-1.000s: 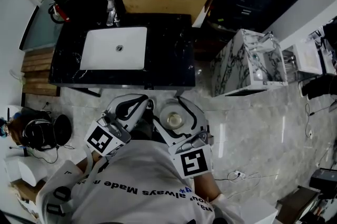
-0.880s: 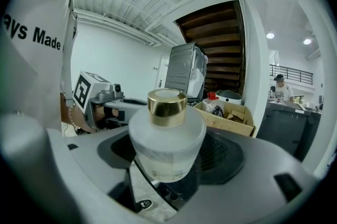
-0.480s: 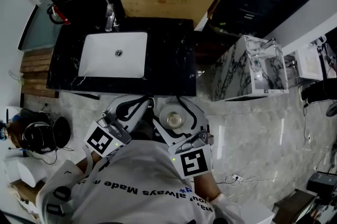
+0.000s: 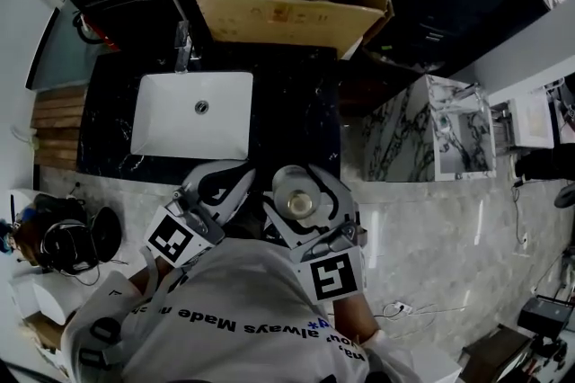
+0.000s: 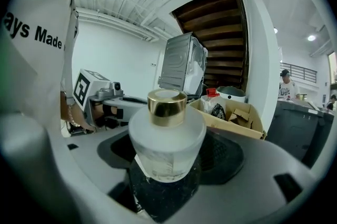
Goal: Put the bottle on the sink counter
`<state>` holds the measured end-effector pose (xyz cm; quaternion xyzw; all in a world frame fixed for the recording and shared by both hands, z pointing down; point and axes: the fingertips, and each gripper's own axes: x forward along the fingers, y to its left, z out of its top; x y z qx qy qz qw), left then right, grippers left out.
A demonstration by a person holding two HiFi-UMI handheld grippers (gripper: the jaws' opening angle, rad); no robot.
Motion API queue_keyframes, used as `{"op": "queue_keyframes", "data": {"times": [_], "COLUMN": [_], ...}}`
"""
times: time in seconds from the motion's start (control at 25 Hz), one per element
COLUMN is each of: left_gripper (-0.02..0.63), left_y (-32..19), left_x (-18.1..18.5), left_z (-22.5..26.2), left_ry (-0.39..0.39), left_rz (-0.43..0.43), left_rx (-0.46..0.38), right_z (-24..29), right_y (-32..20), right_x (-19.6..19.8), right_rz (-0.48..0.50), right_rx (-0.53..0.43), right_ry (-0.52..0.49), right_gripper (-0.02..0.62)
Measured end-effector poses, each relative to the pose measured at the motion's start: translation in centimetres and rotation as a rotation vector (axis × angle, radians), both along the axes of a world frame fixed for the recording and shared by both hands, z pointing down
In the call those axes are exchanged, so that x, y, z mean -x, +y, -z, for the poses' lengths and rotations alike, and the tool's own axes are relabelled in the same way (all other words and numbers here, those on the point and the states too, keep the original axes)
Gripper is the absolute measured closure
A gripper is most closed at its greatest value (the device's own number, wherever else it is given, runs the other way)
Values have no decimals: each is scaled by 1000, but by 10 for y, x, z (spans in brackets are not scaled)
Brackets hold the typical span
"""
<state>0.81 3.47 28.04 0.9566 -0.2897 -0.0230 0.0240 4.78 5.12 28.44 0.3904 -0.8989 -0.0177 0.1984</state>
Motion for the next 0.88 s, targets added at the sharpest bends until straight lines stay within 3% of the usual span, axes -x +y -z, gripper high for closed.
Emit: {"op": "queue_keyframes", "data": {"times": [0.48, 0.88], "left_gripper": [603, 603], "left_y": [-99, -137], "left_x": [31, 39], "left_z": [1, -3], "left_ry": [8, 11], "left_rz": [-32, -51], "left_rx": [5, 0], "right_z": [0, -2], "right_y": [-98, -139], "right_x": [34, 43], "right_rz": [-10, -34], "right_rx": [13, 16], "right_ry": [21, 15], "right_gripper": [262, 262]}}
